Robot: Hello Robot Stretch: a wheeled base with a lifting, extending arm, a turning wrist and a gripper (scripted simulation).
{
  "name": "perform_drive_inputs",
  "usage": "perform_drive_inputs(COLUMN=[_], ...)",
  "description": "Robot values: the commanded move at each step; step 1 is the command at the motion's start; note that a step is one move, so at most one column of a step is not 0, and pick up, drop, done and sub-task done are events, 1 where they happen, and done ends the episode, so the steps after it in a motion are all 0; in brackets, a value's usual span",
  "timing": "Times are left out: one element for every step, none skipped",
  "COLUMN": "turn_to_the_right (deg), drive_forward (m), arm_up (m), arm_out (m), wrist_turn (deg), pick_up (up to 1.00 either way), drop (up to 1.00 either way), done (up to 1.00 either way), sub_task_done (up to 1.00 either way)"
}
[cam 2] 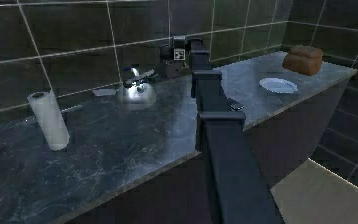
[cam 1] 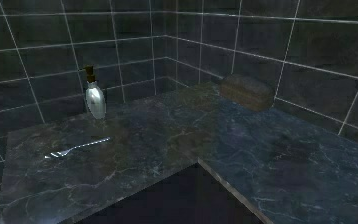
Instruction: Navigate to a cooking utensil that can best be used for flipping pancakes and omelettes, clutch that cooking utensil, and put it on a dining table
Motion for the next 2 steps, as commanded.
perform_drive_inputs(turn_to_the_right=[0.0, 0.0], drive_forward=[0.00, 0.00], arm_up=[0.00, 0.00], arm_out=[0.00, 0.00], wrist_turn=[-45.0, -45.0], pick_up=[0.00, 0.00], drop=[0.00, 0.00], done=[0.00, 0.00], sub_task_done=[0.00, 0.00])
